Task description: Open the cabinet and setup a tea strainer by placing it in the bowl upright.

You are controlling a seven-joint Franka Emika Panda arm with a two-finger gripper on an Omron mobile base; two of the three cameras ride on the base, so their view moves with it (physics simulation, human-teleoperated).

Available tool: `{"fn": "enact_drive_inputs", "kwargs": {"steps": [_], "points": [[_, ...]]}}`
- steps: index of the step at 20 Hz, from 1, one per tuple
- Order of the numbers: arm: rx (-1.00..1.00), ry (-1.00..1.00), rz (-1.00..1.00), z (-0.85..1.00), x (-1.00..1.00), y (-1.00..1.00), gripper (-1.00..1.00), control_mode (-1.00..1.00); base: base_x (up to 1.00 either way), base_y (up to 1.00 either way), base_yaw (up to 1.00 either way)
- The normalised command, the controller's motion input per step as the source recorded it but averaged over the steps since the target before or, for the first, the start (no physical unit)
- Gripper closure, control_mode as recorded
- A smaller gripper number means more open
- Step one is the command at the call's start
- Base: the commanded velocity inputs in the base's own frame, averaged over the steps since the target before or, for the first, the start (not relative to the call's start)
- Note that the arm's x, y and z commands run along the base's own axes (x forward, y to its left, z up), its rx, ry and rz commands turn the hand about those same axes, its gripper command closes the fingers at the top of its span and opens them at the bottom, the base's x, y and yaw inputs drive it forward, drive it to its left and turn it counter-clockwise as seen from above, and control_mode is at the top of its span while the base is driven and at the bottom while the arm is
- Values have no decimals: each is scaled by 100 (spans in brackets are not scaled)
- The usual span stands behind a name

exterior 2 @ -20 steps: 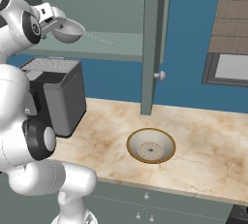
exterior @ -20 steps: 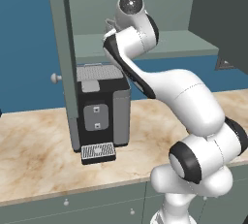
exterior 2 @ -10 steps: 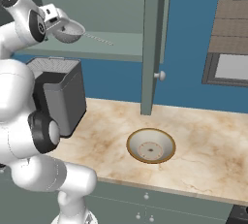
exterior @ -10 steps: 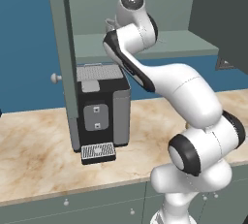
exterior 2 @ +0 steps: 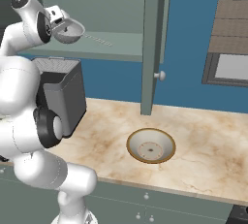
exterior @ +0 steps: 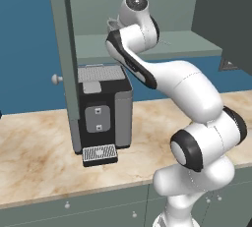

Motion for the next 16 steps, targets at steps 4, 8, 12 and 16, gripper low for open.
{"fn": "enact_drive_inputs", "kwargs": {"steps": [4,8,12,16], "points": [[0,0,9,-4,17,6,-100,-100,0,0,0],[0,0,9,-9,13,4,-100,-100,0,0,0],[0,0,11,-5,1,9,100,-100,0,0,0],[0,1,11,-11,4,20,100,-100,0,0,0]]}}
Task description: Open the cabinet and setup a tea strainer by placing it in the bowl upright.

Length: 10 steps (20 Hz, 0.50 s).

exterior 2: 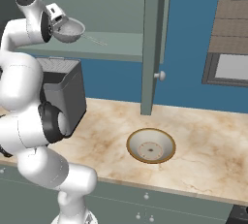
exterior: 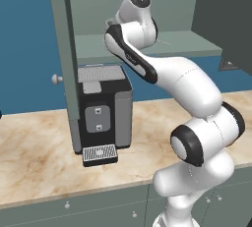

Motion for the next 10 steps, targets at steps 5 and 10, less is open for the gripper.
{"fn": "enact_drive_inputs", "kwargs": {"steps": [5,10], "points": [[0,-1,7,-2,4,7,100,-100,0,0,0],[0,-5,0,0,2,4,100,-100,0,0,0]]}}
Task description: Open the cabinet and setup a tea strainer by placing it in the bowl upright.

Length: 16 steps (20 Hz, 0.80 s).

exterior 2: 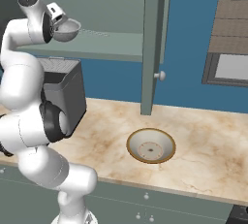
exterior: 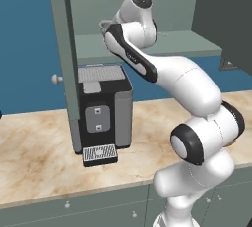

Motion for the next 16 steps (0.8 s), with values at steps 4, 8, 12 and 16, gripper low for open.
{"fn": "enact_drive_inputs", "kwargs": {"steps": [4,8,12,16], "points": [[0,-19,-8,0,-1,4,100,-100,0,0,0],[0,-28,-17,0,-21,4,100,-100,0,0,0],[0,-14,-30,0,-78,0,100,-100,0,0,0],[0,-2,-38,12,-100,0,100,-100,0,0,0]]}}
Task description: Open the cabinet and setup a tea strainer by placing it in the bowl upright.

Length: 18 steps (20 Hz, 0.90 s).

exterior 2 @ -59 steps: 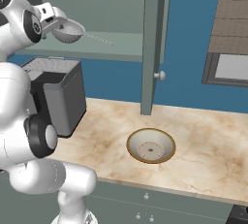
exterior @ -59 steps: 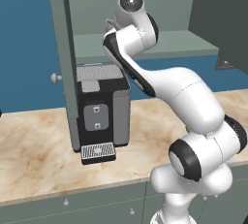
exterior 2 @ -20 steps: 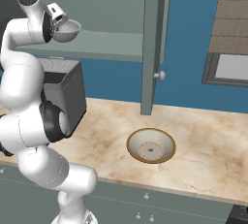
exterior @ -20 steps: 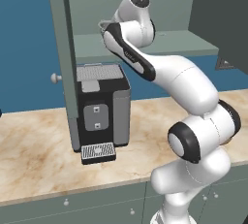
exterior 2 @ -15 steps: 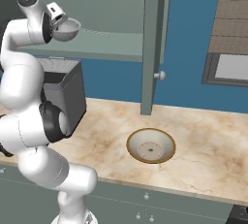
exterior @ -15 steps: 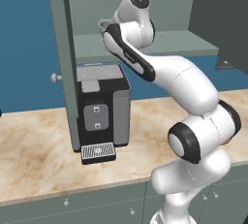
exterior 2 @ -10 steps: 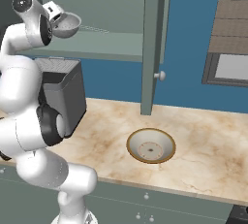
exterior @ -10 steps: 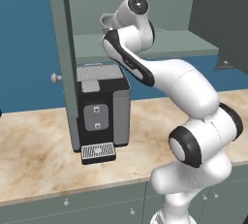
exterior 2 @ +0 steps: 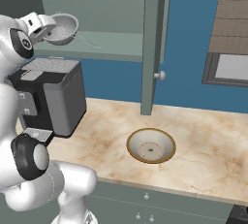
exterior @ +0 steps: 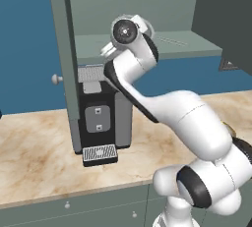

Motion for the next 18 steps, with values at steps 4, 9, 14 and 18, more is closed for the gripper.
{"fn": "enact_drive_inputs", "kwargs": {"steps": [4,9,14,18], "points": [[0,0,-40,31,-100,-2,100,-100,0,0,0],[0,10,-36,19,-100,-27,100,-100,0,0,0],[0,26,-35,-27,-95,-53,100,-100,0,0,0],[0,7,-33,-48,-97,-63,100,-100,0,0,0]]}}
